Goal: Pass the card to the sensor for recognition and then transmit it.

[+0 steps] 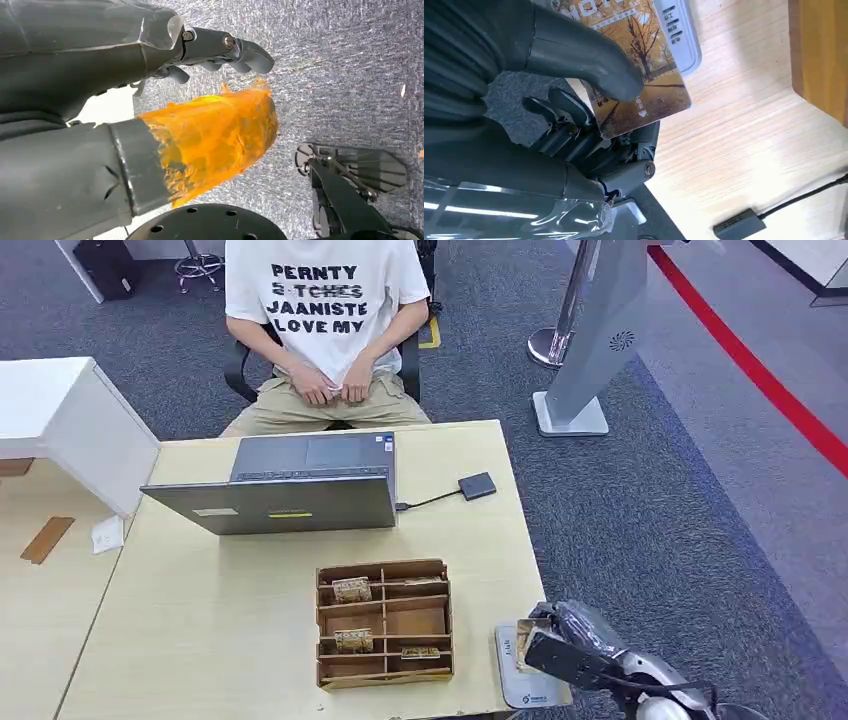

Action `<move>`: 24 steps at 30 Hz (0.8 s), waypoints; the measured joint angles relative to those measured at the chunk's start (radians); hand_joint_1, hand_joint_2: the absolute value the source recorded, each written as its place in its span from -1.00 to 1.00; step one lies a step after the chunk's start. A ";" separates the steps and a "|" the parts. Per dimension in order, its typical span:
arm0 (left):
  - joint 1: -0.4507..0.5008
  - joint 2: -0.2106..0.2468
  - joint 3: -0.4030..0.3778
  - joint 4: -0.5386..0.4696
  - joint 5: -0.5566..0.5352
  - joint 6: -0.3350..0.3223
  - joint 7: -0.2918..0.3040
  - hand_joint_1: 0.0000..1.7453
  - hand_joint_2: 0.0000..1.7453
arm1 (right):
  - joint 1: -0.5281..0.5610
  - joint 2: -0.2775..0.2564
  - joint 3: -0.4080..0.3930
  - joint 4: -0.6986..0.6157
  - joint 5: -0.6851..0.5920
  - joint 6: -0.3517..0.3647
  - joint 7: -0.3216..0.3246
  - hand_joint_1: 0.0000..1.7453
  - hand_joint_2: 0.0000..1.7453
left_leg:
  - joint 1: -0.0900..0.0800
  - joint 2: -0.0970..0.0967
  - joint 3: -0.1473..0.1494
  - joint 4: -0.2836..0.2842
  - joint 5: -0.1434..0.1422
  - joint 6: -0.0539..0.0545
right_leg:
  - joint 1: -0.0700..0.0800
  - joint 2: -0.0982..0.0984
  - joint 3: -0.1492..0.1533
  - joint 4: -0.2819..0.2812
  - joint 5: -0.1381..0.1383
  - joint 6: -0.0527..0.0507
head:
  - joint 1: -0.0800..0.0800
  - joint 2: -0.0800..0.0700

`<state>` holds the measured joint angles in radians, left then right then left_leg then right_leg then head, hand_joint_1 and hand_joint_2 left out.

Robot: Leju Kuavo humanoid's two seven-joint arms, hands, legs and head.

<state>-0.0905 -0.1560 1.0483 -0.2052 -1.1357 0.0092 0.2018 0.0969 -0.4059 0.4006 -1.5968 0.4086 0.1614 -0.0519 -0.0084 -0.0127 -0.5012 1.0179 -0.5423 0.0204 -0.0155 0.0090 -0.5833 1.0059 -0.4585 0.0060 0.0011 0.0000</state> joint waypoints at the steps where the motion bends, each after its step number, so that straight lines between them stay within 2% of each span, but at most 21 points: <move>1: 0.000 0.000 0.000 0.000 -0.001 0.000 0.000 -1.00 -1.00 | -0.003 0.000 0.006 0.004 0.000 0.002 0.000 1.00 1.00 | 0.000 0.000 0.000 0.000 0.000 0.000 | 0.000 0.000 0.000 0.000 0.000 0.000 | 0.000 0.000; 10: 0.000 0.000 0.000 0.000 -0.007 -0.001 0.003 -1.00 -1.00 | -0.030 0.000 0.056 0.034 0.000 0.015 0.000 1.00 1.00 | 0.000 0.000 0.000 0.000 0.000 0.000 | 0.000 0.000 0.000 0.000 0.000 0.000 | 0.000 0.000; 24: 0.000 0.000 0.000 0.000 -0.007 -0.005 0.006 -1.00 -1.00 | -0.045 0.000 0.080 0.049 0.000 0.014 0.000 1.00 1.00 | 0.000 0.000 0.000 0.000 0.000 0.000 | 0.000 0.000 0.000 0.000 0.001 0.001 | 0.000 0.000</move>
<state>-0.0907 -0.1560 1.0483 -0.2052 -1.1429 0.0042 0.2079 0.0515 -0.4059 0.4803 -1.5480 0.4089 0.1759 -0.0519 -0.0084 -0.0126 -0.5009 1.0180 -0.5423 0.0205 -0.0155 0.0091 -0.5832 1.0058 -0.4580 0.0068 0.0015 0.0000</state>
